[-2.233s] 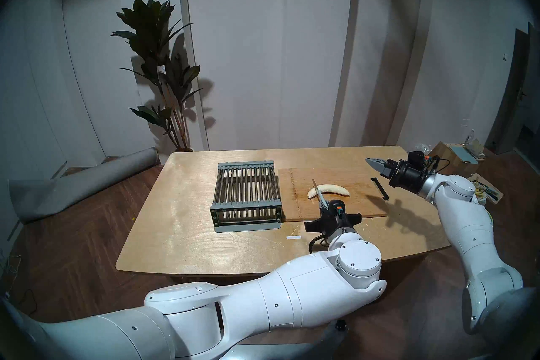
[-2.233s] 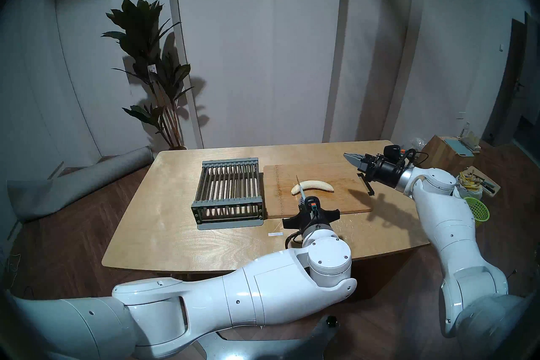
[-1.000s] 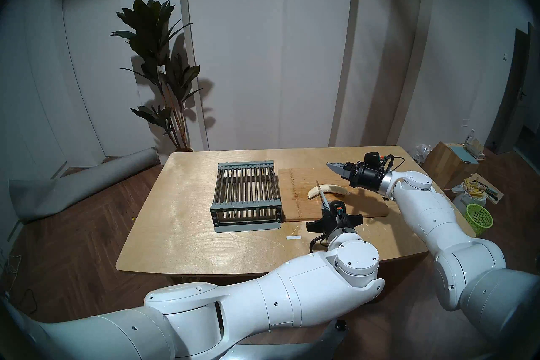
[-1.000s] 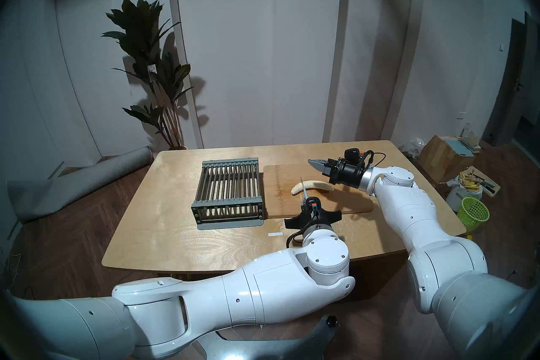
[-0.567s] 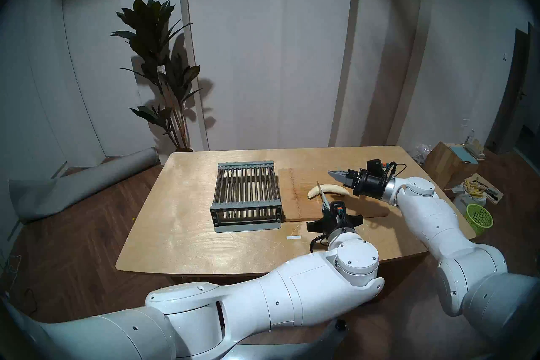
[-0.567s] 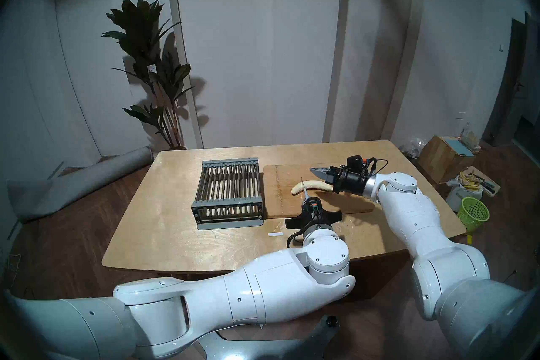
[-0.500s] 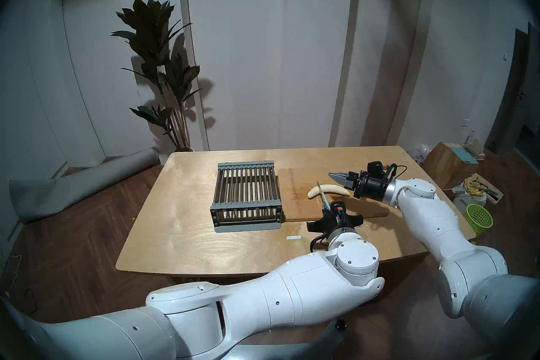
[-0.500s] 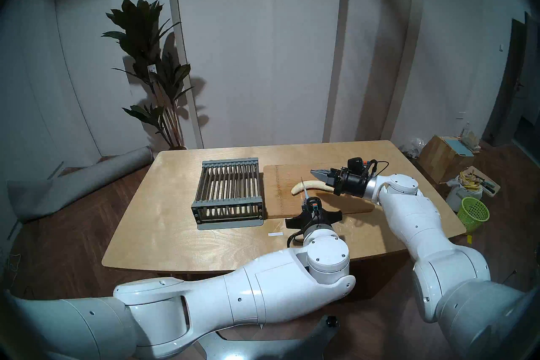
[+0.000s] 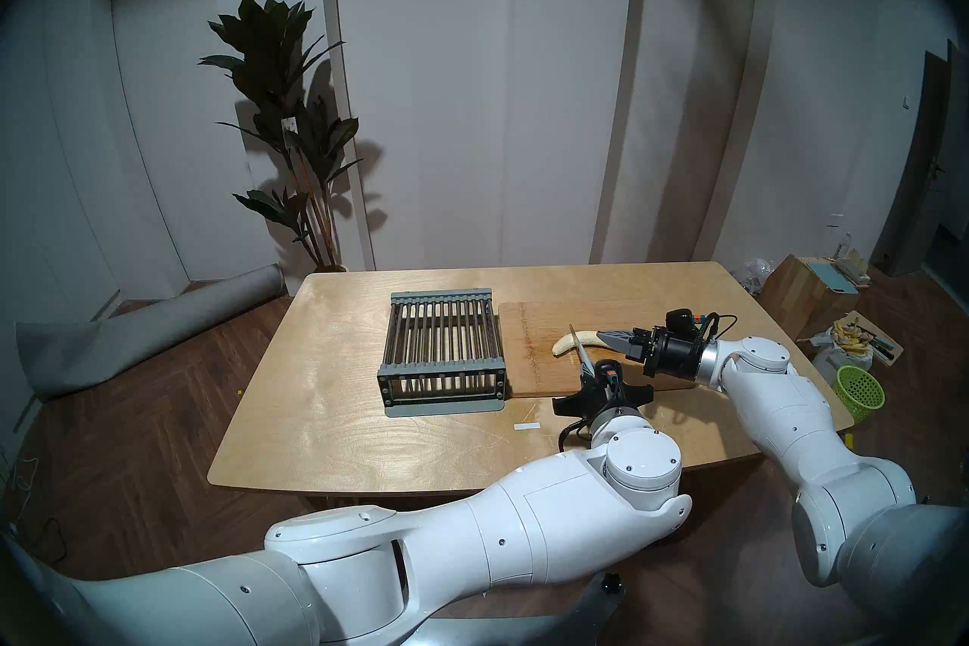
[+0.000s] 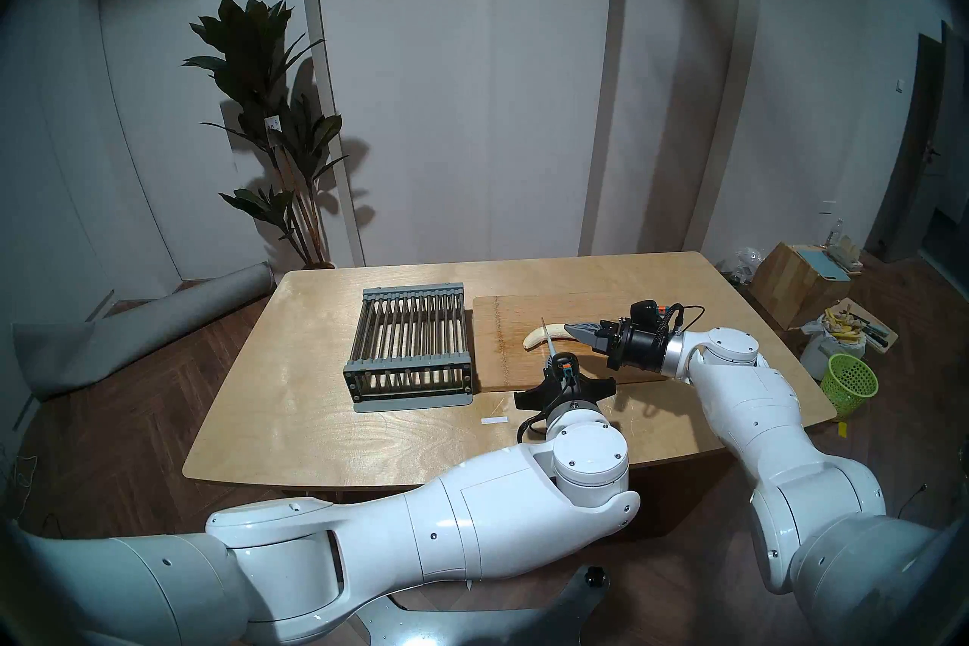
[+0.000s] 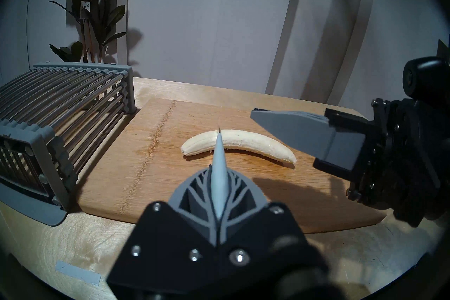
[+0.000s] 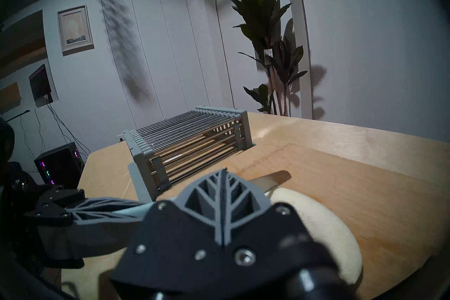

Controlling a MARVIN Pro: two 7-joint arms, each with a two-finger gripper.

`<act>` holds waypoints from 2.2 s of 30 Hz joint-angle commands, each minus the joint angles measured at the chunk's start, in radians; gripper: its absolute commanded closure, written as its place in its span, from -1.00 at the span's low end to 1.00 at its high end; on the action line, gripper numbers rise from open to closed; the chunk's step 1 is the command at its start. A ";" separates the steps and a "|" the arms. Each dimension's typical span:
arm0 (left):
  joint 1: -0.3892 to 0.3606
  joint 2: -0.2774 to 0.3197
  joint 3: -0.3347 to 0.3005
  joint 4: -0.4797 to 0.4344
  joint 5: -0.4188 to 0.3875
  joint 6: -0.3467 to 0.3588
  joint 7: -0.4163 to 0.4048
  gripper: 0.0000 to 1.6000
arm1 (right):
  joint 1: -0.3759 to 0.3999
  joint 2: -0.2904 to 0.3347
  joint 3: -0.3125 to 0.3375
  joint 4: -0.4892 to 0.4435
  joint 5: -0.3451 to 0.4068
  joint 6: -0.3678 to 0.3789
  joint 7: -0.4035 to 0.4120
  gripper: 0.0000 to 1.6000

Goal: Cut the banana into four pieces on the cutting board

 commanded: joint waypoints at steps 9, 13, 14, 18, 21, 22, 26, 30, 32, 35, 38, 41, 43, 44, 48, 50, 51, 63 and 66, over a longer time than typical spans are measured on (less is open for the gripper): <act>-0.016 -0.011 -0.015 0.001 -0.011 0.003 -0.022 1.00 | 0.075 -0.046 -0.033 0.045 -0.018 -0.016 -0.019 1.00; -0.017 -0.007 -0.021 0.004 -0.016 0.004 -0.028 1.00 | 0.084 -0.053 -0.042 0.064 -0.018 -0.022 -0.017 1.00; -0.017 -0.006 -0.024 0.003 -0.018 0.005 -0.030 1.00 | 0.087 -0.055 -0.044 0.073 -0.020 -0.025 -0.017 1.00; -0.017 -0.002 -0.028 0.000 -0.024 0.012 -0.038 1.00 | 0.100 -0.059 -0.052 0.101 -0.022 -0.036 -0.015 1.00; -0.017 -0.003 -0.029 0.003 -0.025 0.013 -0.045 1.00 | 0.108 -0.061 -0.054 0.114 -0.021 -0.040 -0.012 1.00; -0.017 -0.003 -0.031 0.003 -0.026 0.014 -0.047 1.00 | 0.110 -0.061 -0.056 0.118 -0.021 -0.040 -0.011 1.00; -0.016 -0.004 -0.035 0.004 -0.031 0.018 -0.055 1.00 | 0.116 -0.062 -0.067 0.142 -0.031 -0.044 -0.008 1.00; -0.015 -0.005 -0.039 0.004 -0.035 0.022 -0.061 1.00 | 0.115 -0.060 -0.078 0.156 -0.038 -0.045 -0.003 1.00; -0.015 -0.006 -0.041 0.005 -0.037 0.023 -0.064 1.00 | 0.110 -0.057 -0.080 0.152 -0.038 -0.041 -0.003 1.00; -0.015 -0.006 -0.043 0.004 -0.040 0.025 -0.067 1.00 | 0.101 -0.051 -0.081 0.151 -0.040 -0.034 -0.006 1.00; -0.016 -0.004 -0.044 0.001 -0.042 0.028 -0.070 1.00 | 0.096 -0.046 -0.088 0.156 -0.050 -0.042 -0.012 1.00; -0.017 -0.003 -0.044 -0.003 -0.044 0.032 -0.071 1.00 | 0.089 -0.043 -0.087 0.149 -0.052 -0.041 -0.013 1.00; -0.017 -0.001 -0.044 -0.007 -0.048 0.039 -0.074 1.00 | 0.086 -0.041 -0.086 0.151 -0.053 -0.043 -0.015 1.00; -0.016 -0.001 -0.044 -0.009 -0.048 0.040 -0.073 1.00 | 0.085 -0.041 -0.086 0.154 -0.054 -0.046 -0.017 1.00; -0.014 0.003 -0.041 -0.018 -0.048 0.046 -0.070 1.00 | 0.078 -0.038 -0.083 0.153 -0.055 -0.048 -0.020 1.00; -0.012 0.005 -0.041 -0.024 -0.048 0.050 -0.069 1.00 | 0.072 -0.037 -0.079 0.147 -0.054 -0.047 -0.022 1.00; -0.011 0.007 -0.041 -0.028 -0.048 0.052 -0.068 1.00 | 0.068 -0.036 -0.077 0.144 -0.053 -0.046 -0.023 1.00; -0.026 0.050 -0.050 -0.104 -0.077 0.129 -0.080 1.00 | 0.028 -0.025 -0.052 0.110 -0.038 -0.043 -0.030 1.00; -0.023 0.058 -0.052 -0.116 -0.092 0.150 -0.086 1.00 | 0.022 -0.023 -0.048 0.104 -0.038 -0.043 -0.033 1.00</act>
